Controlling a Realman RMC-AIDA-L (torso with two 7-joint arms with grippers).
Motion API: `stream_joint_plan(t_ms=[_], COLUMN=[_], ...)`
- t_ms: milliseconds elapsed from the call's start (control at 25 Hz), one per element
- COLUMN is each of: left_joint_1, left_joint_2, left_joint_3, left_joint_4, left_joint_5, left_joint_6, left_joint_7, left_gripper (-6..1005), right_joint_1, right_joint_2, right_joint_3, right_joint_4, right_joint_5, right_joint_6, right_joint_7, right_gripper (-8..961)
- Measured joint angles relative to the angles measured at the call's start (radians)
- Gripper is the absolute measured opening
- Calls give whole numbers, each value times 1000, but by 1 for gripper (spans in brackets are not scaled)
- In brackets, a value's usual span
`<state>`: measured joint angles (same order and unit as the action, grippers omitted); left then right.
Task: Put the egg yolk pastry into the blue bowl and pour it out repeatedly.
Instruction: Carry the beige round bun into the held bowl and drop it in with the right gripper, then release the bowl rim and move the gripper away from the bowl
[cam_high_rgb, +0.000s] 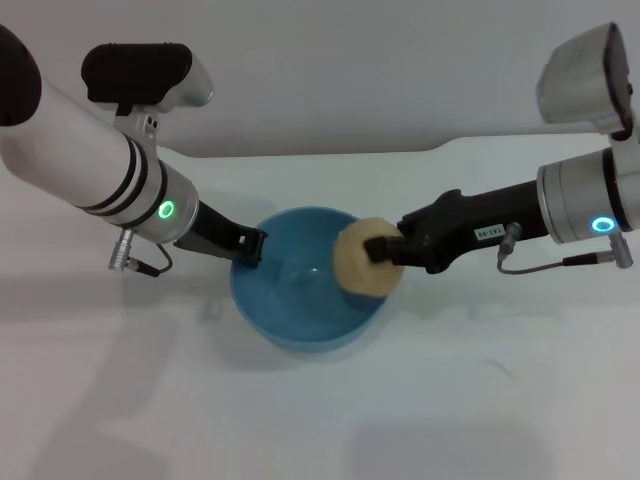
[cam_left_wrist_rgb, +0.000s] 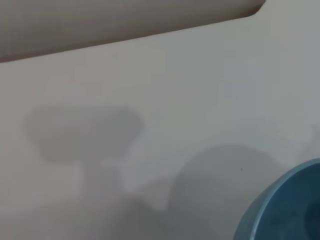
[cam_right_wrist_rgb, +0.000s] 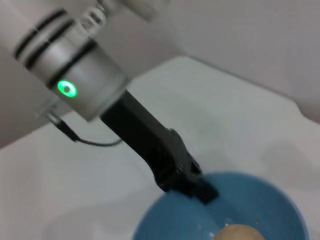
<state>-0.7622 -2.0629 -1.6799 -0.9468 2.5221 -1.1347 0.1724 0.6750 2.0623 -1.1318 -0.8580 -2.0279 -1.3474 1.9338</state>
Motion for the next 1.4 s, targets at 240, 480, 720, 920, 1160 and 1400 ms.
stream_joint_plan(t_ms=[240, 480, 720, 920, 1160, 1400], left_joint_1=[-8, -7, -4, -5, 15, 48], left_joint_2=[-2, 1, 2, -3, -5, -4], left_joint_3=[0, 0, 0, 42, 172, 267], left_joint_4=[-1, -1, 0, 8, 10, 26], left_joint_5=[-6, -85, -92, -116, -211, -284], left_joint_6=[-2, -14, -23, -33, 62, 203], left_joint_7=[0, 9, 8, 8, 1, 4], left_gripper=[18, 18, 17, 17, 21, 28], right_joint_1=[-5, -1, -28, -92, -136, -146], right_joint_2=[1, 3, 8, 11, 6, 5], right_joint_3=[1, 13, 39, 127, 229, 244], right_joint_4=[-23, -35, -89, -96, -74, -49], right_joint_5=[-5, 1, 37, 164, 239, 241], right_joint_6=[22, 51, 135, 242, 268, 291], right_joint_7=[3, -18, -21, -88, -178, -190], right_gripper=[237, 374, 476, 510, 511, 510])
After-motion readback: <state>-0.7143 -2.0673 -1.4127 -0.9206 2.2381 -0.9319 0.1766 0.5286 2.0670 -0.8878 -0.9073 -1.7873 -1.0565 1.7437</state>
